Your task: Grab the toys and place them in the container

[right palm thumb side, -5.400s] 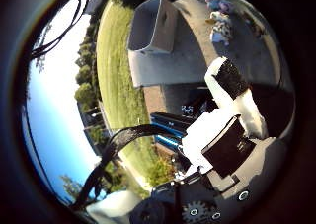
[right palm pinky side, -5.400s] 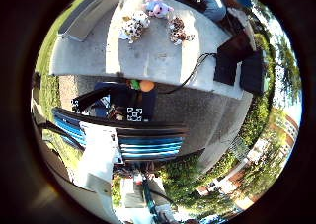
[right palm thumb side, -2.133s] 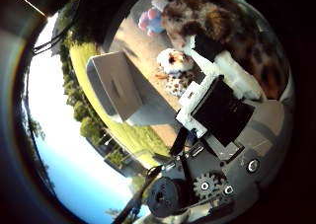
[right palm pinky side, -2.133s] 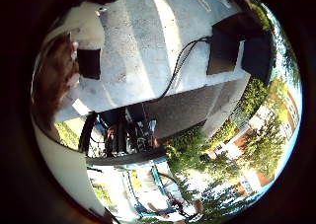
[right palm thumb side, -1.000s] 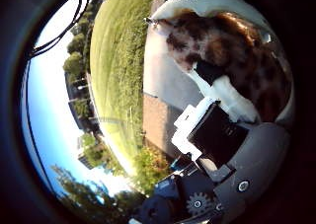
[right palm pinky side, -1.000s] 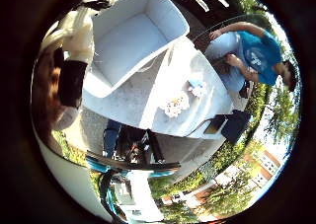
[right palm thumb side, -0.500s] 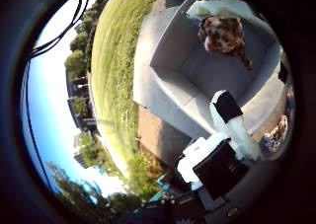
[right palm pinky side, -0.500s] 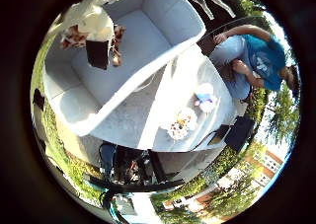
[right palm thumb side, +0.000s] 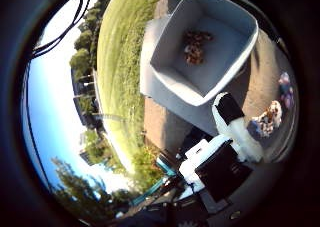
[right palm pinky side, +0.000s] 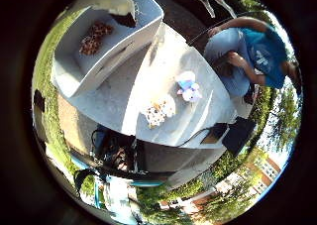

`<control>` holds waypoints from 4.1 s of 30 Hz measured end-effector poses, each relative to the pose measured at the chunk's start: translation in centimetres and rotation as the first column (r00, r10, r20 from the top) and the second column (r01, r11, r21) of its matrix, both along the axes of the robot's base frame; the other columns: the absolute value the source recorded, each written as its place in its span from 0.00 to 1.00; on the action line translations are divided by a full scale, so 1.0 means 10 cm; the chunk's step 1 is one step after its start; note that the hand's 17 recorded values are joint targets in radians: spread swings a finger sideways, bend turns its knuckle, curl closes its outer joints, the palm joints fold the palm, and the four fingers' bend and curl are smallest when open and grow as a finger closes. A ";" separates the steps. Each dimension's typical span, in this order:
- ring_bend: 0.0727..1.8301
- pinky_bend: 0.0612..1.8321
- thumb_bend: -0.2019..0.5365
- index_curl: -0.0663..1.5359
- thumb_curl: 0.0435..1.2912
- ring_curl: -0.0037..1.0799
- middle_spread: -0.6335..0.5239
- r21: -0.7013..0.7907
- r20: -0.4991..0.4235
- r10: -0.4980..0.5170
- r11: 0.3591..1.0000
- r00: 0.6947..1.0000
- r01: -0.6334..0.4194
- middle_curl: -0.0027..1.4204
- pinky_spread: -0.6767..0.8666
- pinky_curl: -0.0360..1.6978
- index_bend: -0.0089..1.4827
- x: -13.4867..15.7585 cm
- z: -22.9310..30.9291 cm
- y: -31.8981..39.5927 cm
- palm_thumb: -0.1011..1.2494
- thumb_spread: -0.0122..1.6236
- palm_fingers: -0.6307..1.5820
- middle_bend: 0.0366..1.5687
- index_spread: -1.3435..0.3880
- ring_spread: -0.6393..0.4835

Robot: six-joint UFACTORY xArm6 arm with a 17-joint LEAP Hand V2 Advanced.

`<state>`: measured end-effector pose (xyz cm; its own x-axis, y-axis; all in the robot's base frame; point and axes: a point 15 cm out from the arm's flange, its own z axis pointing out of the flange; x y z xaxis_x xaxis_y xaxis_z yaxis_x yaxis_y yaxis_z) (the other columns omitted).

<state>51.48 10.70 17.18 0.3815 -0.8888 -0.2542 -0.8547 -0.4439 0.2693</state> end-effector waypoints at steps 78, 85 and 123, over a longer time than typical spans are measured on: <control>0.72 0.75 0.26 0.03 0.32 0.86 0.35 0.028 0.125 0.159 0.986 0.979 -0.164 0.72 0.55 0.58 0.57 -0.47 0.78 0.73 0.71 0.82 0.68 0.78 0.17 0.43; 0.74 0.75 0.25 0.03 0.31 0.87 0.35 0.079 0.135 0.133 0.986 0.982 -0.144 0.75 0.54 0.60 0.62 -0.26 0.61 1.44 0.70 0.83 0.66 0.79 0.15 0.43; 0.17 0.24 0.23 0.17 0.30 0.31 0.59 -0.096 0.152 0.016 0.995 0.988 -0.001 0.25 0.76 0.28 0.22 0.56 -0.37 -0.55 0.62 0.70 0.32 0.09 0.62 0.82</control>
<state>57.10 5.15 13.46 0.4170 -0.9026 -0.1066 -0.8852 -0.4299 0.1777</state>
